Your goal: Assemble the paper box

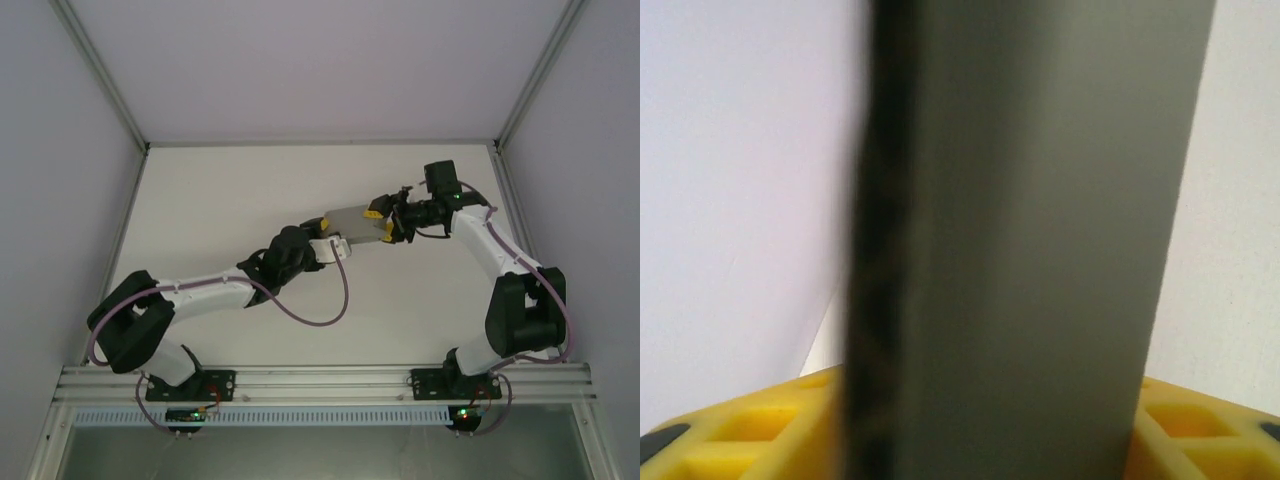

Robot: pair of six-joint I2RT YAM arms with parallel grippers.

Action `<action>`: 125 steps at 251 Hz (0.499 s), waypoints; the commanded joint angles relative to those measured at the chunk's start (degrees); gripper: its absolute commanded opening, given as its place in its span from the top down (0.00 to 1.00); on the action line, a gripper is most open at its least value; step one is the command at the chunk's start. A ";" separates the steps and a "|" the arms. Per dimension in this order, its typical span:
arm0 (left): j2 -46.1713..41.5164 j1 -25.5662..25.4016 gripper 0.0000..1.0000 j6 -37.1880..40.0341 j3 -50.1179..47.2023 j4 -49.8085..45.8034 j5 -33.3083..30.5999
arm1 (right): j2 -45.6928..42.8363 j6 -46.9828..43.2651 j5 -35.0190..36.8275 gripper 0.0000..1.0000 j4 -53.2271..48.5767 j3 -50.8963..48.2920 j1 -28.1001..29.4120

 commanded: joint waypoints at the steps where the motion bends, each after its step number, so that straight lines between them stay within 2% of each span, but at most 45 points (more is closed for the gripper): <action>1: -1.77 0.53 0.49 -0.12 1.27 3.63 -0.70 | -0.89 -0.83 -2.42 0.42 -3.33 0.15 0.83; 30: -3.18 0.52 0.52 0.07 0.80 1.82 0.60 | -1.94 0.39 -1.81 0.36 0.45 -1.19 0.29; 42: -3.83 0.64 0.54 0.14 1.31 -1.13 2.04 | -2.49 1.21 -1.55 0.29 3.21 -2.02 -0.02; 60: -4.42 0.70 0.64 -0.31 2.37 -5.95 3.65 | -3.45 2.37 -1.04 0.25 7.09 -3.32 -0.61; 78: -5.13 1.26 0.64 -0.84 3.31 -10.81 5.61 | -4.55 1.90 1.05 0.14 8.99 -3.66 -1.35; 86: -5.31 1.66 0.64 -1.18 4.07 -14.21 6.93 | -5.03 0.96 2.52 0.02 9.09 -3.60 -1.84; 114: -4.95 4.02 0.62 -2.75 9.12 -30.40 13.67 | -5.75 -3.06 4.74 0.01 9.14 -3.12 -4.59; 125: -4.08 4.79 0.63 -3.73 10.89 -35.07 14.28 | -6.15 -5.57 6.13 0.01 9.02 -3.05 -5.29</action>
